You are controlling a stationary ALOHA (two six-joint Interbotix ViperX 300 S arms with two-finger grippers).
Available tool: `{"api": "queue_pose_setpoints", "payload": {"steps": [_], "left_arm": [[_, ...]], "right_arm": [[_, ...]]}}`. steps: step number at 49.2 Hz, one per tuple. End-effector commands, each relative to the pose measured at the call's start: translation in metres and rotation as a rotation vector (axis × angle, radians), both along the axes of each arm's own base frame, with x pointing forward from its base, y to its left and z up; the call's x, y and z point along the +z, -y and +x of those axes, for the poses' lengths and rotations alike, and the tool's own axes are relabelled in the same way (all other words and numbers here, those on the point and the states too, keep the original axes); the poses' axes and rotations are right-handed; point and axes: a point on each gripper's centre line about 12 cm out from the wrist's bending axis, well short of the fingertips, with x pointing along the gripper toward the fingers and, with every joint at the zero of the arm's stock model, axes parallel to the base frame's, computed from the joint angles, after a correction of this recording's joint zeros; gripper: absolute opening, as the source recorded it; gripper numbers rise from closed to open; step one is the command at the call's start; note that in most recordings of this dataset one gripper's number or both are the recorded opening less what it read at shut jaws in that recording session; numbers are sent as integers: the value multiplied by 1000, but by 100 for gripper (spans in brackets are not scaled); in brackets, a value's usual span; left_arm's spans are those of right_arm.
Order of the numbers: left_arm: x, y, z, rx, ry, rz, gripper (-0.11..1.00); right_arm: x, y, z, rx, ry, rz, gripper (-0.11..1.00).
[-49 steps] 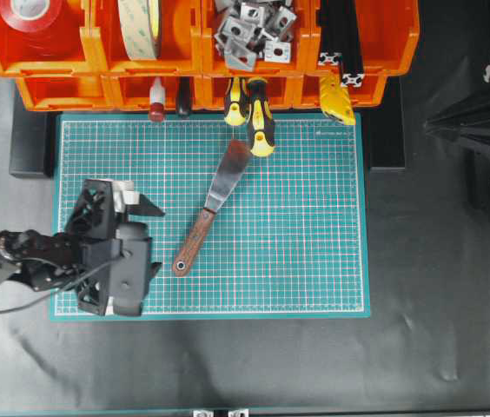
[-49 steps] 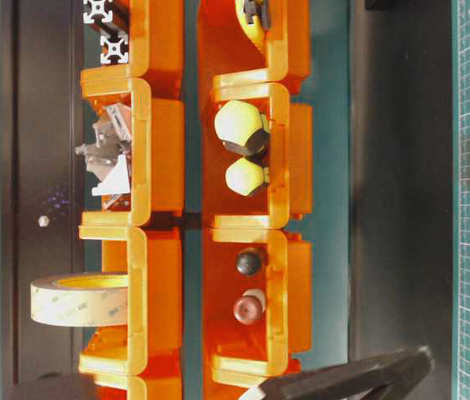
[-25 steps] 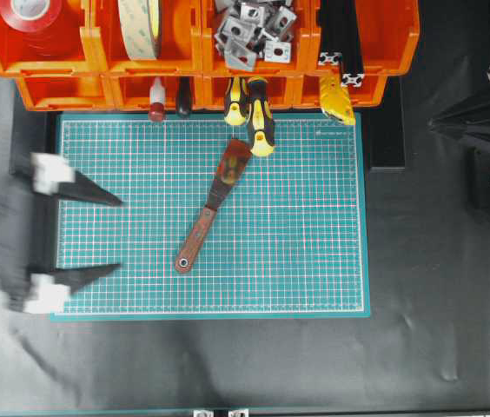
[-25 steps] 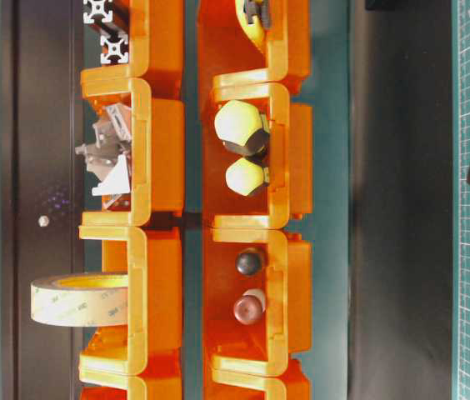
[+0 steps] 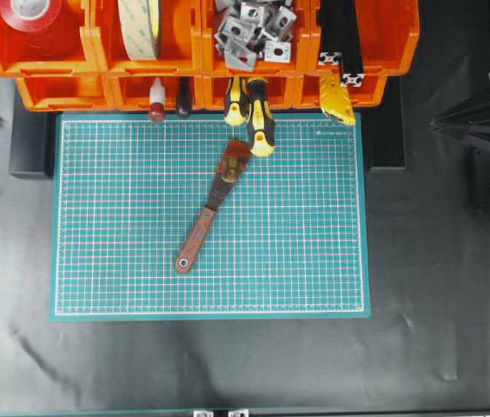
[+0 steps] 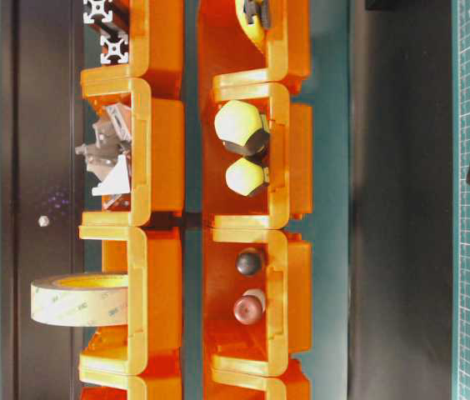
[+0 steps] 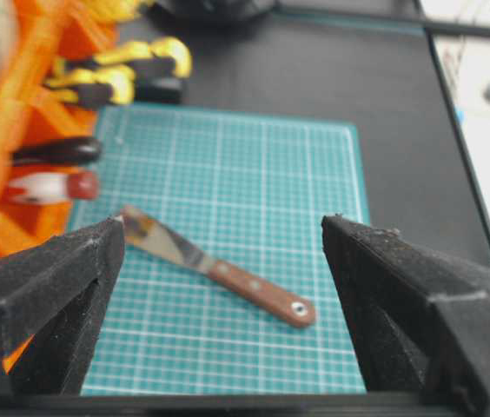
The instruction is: Pick scraper from container rack with left arm.
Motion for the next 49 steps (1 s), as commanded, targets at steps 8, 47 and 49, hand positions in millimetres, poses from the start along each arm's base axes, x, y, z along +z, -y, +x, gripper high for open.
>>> {"api": "queue_pose_setpoints", "payload": {"steps": [8, 47, 49], "left_arm": [[5, -18, -23, 37, 52, -2, 88], [2, -25, -35, 47, 80, -17, 88], [2, -25, -35, 47, 80, -19, 88]], "right_arm": [[18, -3, 0, 18, 44, 8, 0], [21, -4, -3, 27, 46, 8, 0], [21, -4, -3, 27, 46, 7, 0]]}}
